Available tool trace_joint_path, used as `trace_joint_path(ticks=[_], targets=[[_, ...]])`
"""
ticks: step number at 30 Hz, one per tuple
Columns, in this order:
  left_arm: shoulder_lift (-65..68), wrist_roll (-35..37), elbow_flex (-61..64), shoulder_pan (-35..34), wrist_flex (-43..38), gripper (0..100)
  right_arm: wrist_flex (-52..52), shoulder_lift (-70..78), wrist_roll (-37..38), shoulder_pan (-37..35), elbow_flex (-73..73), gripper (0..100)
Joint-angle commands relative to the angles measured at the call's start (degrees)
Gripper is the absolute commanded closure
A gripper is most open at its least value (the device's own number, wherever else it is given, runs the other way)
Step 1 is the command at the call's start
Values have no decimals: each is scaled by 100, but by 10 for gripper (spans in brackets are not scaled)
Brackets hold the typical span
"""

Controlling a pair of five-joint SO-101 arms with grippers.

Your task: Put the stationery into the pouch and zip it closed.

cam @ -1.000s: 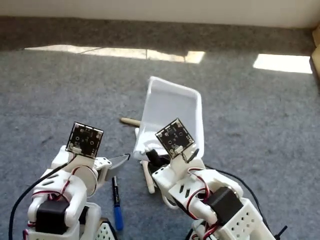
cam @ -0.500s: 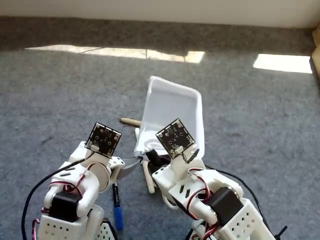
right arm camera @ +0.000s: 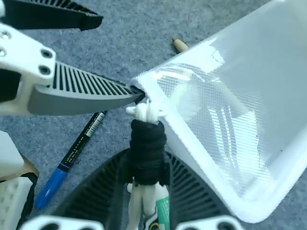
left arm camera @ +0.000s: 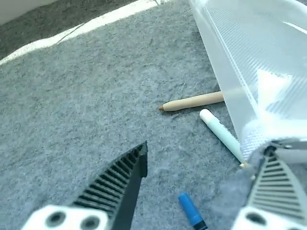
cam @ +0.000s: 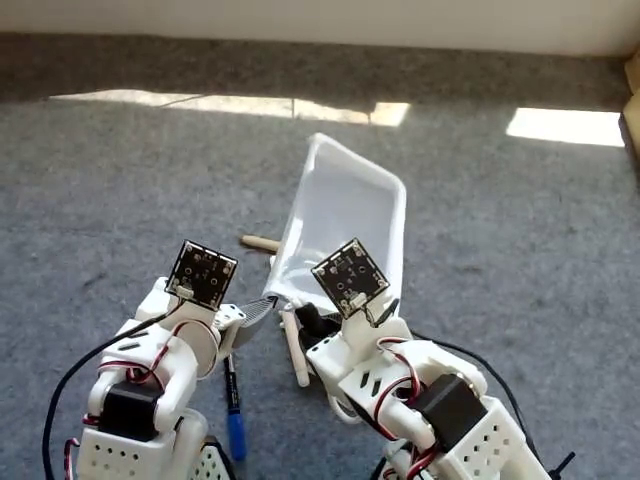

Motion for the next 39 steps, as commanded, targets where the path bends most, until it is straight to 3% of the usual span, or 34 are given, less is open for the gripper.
trace_joint_path(ticks=[1,12,27,32,39], targets=[[-57,62,-338,-84,-141,666,13,-136,264,57,-22,994],[-57,62,-347,330,-149,666,13,-136,299,57,-4,994],[-57,53,-198,75,-360,671,22,-136,308,75,-22,994],[-57,26,330,48,-897,673,207,-136,308,57,-48,994],[-57,9,189,48,-932,832,338,-136,589,92,-22,994]])
